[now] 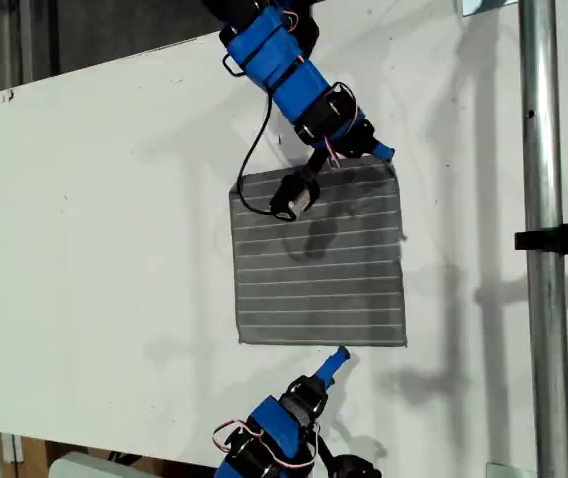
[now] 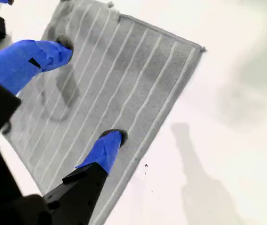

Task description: Grasp corners of a towel and fold twice.

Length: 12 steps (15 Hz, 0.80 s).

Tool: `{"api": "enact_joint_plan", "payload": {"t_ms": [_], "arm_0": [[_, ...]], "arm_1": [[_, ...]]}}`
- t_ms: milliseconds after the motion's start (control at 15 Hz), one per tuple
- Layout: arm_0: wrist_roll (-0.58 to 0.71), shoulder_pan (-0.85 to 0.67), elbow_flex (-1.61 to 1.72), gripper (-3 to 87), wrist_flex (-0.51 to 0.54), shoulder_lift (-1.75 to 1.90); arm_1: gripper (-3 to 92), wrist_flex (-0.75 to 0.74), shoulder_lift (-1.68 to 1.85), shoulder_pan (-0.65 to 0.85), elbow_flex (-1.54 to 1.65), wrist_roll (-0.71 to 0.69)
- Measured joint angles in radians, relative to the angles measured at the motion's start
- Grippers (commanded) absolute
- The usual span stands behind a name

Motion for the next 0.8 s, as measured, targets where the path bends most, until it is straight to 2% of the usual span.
{"api": "enact_joint_plan", "payload": {"t_ms": [267,533,600,667,733,800], "arm_0": [[-0.037,0.005,-0.018,32.5,0.002,-0.052],[-0.057,0.011,-0.018,32.5,0.002,-0.067],[-0.061,0.011,-0.018,32.5,0.002,-0.069],[-0.064,0.011,-0.018,32.5,0.002,-0.069],[-0.066,0.011,-0.018,32.4,0.002,-0.069],[-0.071,0.011,-0.018,32.3,0.002,-0.069]], "arm_1": [[34.9,-0.100,-0.195,0.058,-0.006,-0.002],[30.4,-0.138,-0.288,0.072,-0.084,-0.002],[26.9,-0.150,-0.302,0.072,-0.107,-0.003],[17.6,-0.163,-0.313,0.072,-0.117,-0.003],[2.9,-0.175,-0.321,0.072,-0.117,-0.005],[-0.2,-0.190,-0.330,0.072,-0.130,0.006]]}}
